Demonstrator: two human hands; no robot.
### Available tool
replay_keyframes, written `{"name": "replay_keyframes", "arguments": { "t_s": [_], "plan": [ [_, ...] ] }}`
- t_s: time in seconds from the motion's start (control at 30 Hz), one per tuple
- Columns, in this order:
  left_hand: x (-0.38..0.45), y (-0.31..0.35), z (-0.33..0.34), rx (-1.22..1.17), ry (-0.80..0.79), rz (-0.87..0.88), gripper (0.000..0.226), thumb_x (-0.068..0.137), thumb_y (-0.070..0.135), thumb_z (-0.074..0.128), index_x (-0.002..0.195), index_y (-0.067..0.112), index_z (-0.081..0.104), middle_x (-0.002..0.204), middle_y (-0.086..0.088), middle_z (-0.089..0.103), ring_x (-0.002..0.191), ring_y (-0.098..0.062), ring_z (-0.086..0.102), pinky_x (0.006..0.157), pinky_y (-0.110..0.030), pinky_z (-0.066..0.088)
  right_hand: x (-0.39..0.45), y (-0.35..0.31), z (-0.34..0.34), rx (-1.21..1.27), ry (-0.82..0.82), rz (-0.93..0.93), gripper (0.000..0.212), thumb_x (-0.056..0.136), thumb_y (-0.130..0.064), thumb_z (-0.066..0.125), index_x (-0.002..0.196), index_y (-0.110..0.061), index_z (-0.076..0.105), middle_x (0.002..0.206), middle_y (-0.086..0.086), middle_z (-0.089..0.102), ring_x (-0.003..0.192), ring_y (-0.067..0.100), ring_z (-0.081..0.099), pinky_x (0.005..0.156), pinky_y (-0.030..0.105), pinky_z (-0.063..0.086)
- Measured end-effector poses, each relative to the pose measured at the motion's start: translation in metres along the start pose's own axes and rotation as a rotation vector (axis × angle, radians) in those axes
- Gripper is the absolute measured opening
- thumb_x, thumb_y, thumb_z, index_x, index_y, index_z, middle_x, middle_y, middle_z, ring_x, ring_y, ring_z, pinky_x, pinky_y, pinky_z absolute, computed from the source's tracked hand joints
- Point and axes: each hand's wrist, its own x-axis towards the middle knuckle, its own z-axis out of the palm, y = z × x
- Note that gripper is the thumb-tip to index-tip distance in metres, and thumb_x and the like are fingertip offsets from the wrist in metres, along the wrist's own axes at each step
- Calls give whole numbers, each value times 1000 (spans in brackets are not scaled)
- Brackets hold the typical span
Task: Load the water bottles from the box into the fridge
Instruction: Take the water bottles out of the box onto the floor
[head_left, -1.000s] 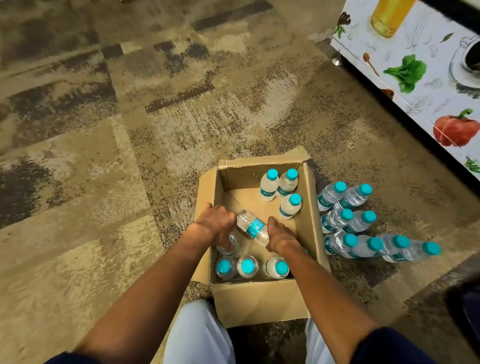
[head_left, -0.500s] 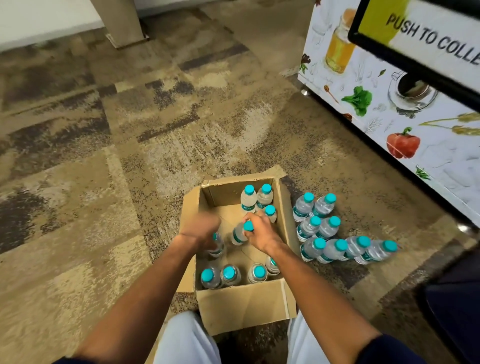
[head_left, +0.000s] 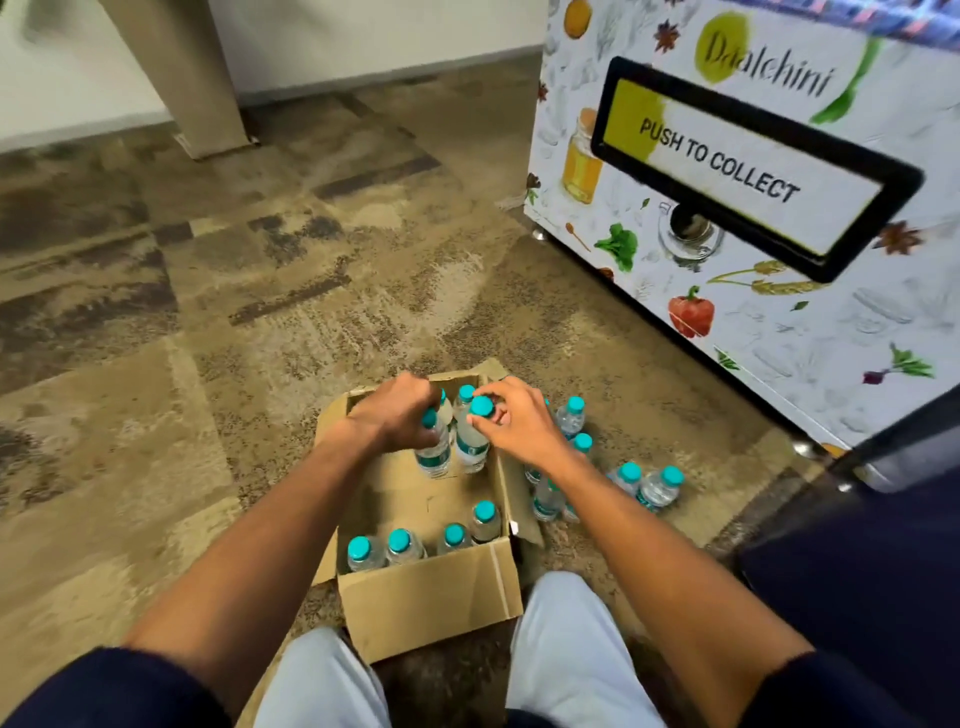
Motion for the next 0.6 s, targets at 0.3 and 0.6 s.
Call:
{"name": "replay_keyframes", "arguments": {
  "t_s": [0.3, 0.6],
  "plan": [
    [21, 79, -10, -67, 157, 156, 29, 69, 38, 64, 81, 12, 66, 74, -8, 65, 69, -27, 59, 60, -35, 51, -30, 16, -82, -107, 255, 53, 28, 70, -29, 81, 93, -15, 74, 90, 0, 67, 81, 12, 60, 70, 21, 45],
    [38, 164, 26, -130, 55, 297, 20, 70, 33, 67, 74, 15, 60, 67, -6, 57, 63, -25, 54, 55, -28, 36, -89, 75, -122, -152, 310, 191, 21, 64, -28, 79, 80, -16, 74, 79, -1, 65, 70, 12, 58, 64, 29, 47]
  ]
}}
